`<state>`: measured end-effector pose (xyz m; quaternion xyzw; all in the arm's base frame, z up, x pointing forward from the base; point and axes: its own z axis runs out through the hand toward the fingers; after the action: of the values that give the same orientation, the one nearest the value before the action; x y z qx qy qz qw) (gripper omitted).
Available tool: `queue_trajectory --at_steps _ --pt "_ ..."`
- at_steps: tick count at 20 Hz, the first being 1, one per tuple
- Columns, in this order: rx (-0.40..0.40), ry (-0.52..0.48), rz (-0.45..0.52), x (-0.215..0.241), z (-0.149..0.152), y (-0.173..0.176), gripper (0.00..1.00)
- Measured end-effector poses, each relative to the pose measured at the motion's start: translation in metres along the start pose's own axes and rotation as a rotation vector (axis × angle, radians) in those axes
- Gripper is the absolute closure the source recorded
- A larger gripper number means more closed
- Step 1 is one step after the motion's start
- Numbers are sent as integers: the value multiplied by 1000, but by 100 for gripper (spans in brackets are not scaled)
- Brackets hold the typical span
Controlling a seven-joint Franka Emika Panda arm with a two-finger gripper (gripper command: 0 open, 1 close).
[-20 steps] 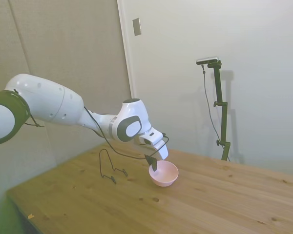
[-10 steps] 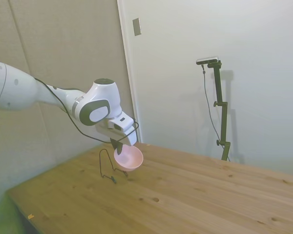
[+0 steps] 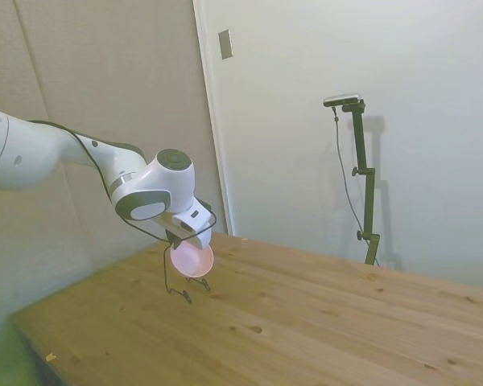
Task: Load the bowl
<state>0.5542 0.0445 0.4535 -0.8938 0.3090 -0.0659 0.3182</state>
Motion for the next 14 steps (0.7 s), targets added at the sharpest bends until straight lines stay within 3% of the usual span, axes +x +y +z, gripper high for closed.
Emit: queue_trajectory --at_steps 14 --pt "229 -85 -28 3 36 29 100"
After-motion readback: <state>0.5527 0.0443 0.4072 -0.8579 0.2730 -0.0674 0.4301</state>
